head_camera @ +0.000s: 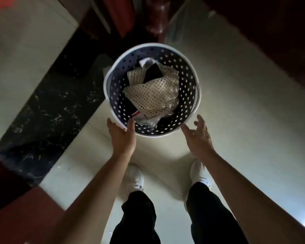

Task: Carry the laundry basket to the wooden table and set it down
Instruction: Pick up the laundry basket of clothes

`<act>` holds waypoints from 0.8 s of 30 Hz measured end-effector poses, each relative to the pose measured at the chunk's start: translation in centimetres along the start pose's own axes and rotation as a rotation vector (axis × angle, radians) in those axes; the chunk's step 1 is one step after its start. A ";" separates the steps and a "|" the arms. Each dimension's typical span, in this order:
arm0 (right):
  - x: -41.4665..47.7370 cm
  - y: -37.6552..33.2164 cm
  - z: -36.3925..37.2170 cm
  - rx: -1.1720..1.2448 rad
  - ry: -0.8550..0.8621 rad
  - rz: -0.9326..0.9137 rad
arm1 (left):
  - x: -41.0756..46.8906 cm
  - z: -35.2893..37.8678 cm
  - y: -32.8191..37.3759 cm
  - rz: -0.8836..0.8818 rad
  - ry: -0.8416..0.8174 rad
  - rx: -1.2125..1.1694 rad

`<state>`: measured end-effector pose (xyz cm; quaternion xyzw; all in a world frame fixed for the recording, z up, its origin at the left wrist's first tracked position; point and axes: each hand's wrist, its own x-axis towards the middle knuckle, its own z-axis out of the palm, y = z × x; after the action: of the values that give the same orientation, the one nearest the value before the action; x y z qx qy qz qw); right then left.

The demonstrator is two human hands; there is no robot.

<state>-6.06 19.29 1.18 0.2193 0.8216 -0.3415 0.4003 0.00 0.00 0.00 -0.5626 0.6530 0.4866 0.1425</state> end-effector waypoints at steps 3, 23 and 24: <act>3.5 0.2 1.2 0.061 0.001 0.006 | 3.4 0.9 -0.8 -0.024 0.061 -0.029; -31.1 -6.1 -14.2 0.209 -0.075 0.020 | -30.0 -21.9 9.5 -0.008 -0.098 -0.029; -33.9 -7.8 -15.9 0.250 -0.070 0.001 | -31.7 -23.3 11.3 0.006 -0.110 -0.105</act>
<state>0.70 22.80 38.69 0.2559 0.7581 -0.4484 0.3983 8.89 -0.88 39.95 -0.5399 0.6194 0.5506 0.1471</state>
